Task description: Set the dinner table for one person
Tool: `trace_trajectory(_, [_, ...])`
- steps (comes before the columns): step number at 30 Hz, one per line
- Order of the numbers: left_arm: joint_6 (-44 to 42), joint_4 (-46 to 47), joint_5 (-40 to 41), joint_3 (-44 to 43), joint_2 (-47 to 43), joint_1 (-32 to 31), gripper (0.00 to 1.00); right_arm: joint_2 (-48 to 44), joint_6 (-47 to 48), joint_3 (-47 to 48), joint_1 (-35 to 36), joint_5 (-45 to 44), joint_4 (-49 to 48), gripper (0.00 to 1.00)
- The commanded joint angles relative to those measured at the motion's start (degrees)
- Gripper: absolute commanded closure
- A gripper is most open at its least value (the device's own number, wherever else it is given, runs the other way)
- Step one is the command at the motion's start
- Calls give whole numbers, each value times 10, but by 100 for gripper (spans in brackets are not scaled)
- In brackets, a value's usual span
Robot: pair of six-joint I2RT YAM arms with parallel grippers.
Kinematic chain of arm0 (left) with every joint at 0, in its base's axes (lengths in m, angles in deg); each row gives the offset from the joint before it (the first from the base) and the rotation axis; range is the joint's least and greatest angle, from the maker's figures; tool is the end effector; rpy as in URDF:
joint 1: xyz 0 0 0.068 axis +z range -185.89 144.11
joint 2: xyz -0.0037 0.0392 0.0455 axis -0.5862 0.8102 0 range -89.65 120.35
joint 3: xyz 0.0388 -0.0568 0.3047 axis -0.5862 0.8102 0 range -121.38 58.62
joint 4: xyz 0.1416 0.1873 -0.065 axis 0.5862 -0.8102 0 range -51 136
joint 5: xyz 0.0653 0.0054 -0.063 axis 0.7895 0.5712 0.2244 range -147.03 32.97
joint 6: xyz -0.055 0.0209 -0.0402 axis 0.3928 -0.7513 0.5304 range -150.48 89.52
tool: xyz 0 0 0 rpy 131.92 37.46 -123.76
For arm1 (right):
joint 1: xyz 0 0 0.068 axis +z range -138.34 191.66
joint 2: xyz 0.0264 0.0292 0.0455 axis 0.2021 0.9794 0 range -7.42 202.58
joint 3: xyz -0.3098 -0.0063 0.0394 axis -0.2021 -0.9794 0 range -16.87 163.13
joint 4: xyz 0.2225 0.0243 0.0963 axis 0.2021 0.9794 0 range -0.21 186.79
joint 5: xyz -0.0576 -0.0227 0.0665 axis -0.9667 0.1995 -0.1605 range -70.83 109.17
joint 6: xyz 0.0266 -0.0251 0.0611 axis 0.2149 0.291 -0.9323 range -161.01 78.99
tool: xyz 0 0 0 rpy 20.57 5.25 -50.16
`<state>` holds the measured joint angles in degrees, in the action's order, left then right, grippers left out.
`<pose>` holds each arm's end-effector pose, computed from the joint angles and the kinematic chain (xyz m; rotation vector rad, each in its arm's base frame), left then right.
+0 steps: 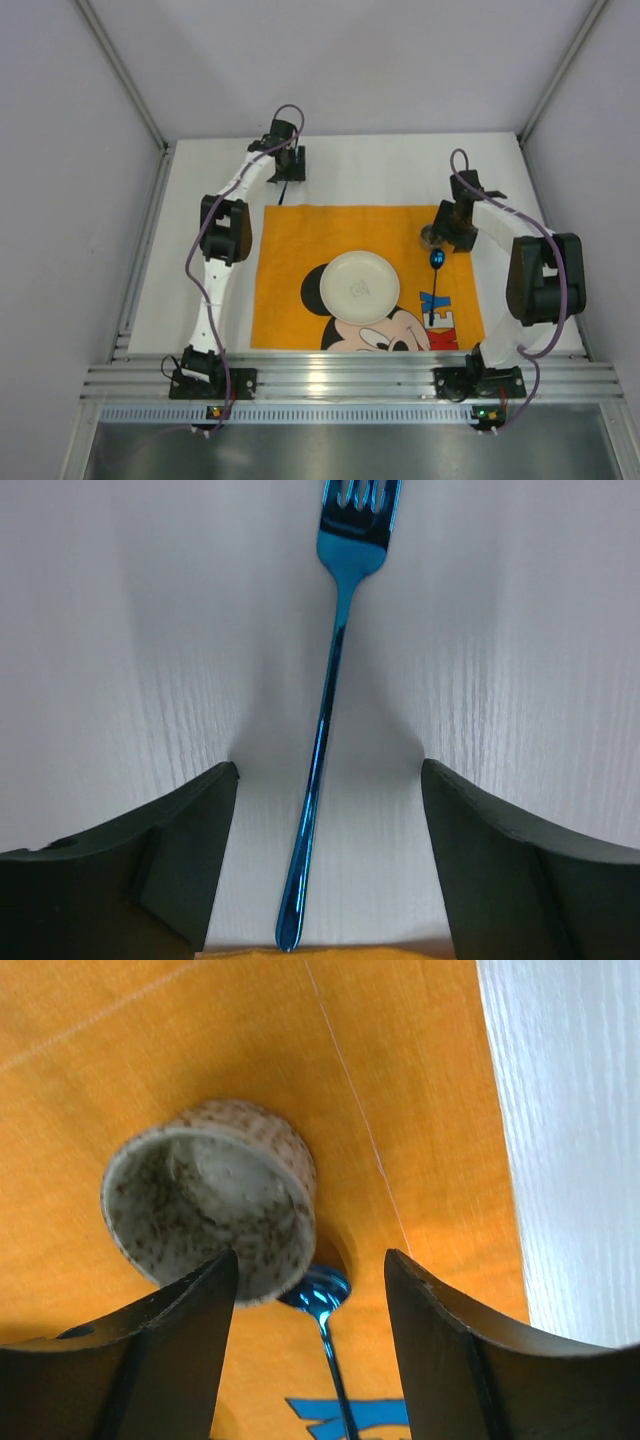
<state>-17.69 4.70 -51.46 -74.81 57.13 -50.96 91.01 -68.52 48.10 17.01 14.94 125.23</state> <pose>0.5664 -0.1467 0.1788 0.0110 2.5196 -0.0744 0.3328 0.0269 0.2169 0.5503 2.7121 0.0477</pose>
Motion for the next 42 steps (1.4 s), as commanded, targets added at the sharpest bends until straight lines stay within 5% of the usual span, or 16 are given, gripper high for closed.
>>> trace_trajectory(1, [14, 24, 6, -20, 40, 12, 21, -71, 11, -16, -8, 2, 8, 39])
trace_trajectory(4, [15, 23, 18, -21, 54, 12, 42, -103, 11, -28, -9, 1, 23, 39])
trace_trajectory(7, [17, 16, 30, -22, 65, 12, 79, -124, 8, -29, -9, 2, 36, 39])
trace_trajectory(8, [16, 15, 30, -22, 67, 12, 99, -129, 8, -28, -9, 2, 38, 39])
trace_trajectory(17, [13, 24, 18, -40, 18, 12, 100, -144, 13, 6, -10, -1, 53, 34])
trace_trajectory(22, [23, 26, 18, -25, -92, 13, 100, -174, 24, 22, -11, -6, 54, 2])
trace_trajectory(25, [37, 25, -20, 50, -176, 10, 100, -189, 31, 27, -11, -10, 56, 0])
trace_trajectory(35, [122, 53, -43, 561, -504, -43, 100, -250, 28, -10, -10, 5, 58, 0])
trace_trajectory(38, [171, 98, -90, 722, -556, -72, 100, -283, 25, -36, -9, 16, 59, 0])
trace_trajectory(42, [212, 139, -71, 799, -579, -127, 100, -315, 33, -62, -9, 16, 68, 0])
